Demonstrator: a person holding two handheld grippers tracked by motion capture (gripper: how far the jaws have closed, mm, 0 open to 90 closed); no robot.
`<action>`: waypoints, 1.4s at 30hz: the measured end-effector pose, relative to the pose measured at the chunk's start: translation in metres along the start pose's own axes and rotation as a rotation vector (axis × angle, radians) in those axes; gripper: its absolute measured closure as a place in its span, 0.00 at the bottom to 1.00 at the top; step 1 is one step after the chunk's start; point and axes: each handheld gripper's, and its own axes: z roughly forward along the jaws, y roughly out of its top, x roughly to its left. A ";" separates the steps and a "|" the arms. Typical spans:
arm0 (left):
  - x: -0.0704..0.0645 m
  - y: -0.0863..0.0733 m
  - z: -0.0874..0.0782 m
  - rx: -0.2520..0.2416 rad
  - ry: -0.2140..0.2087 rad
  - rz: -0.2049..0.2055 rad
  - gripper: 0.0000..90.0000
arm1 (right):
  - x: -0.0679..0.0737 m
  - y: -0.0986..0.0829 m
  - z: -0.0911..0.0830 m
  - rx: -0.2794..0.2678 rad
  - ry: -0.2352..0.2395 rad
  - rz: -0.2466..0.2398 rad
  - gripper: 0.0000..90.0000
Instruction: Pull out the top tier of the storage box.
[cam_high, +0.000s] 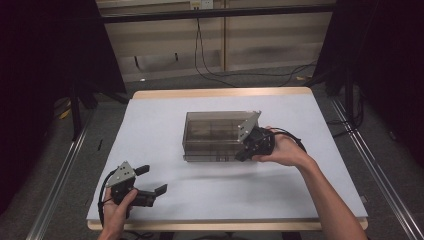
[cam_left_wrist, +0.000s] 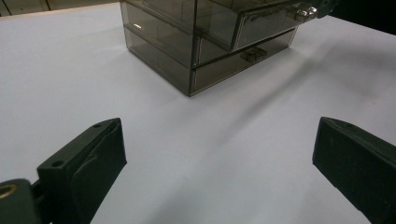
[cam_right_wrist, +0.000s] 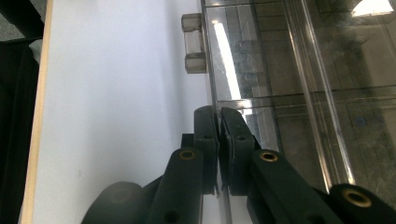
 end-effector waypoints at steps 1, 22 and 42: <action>0.000 0.000 0.000 -0.002 -0.003 0.000 0.03 | 0.000 0.000 0.000 0.005 -0.003 0.000 0.96; 0.000 0.000 -0.001 0.000 -0.004 0.001 0.03 | 0.004 0.001 -0.001 0.024 0.024 -0.018 0.97; 0.000 0.000 0.000 -0.001 -0.008 -0.001 0.03 | 0.009 0.002 -0.003 0.045 0.048 -0.033 0.98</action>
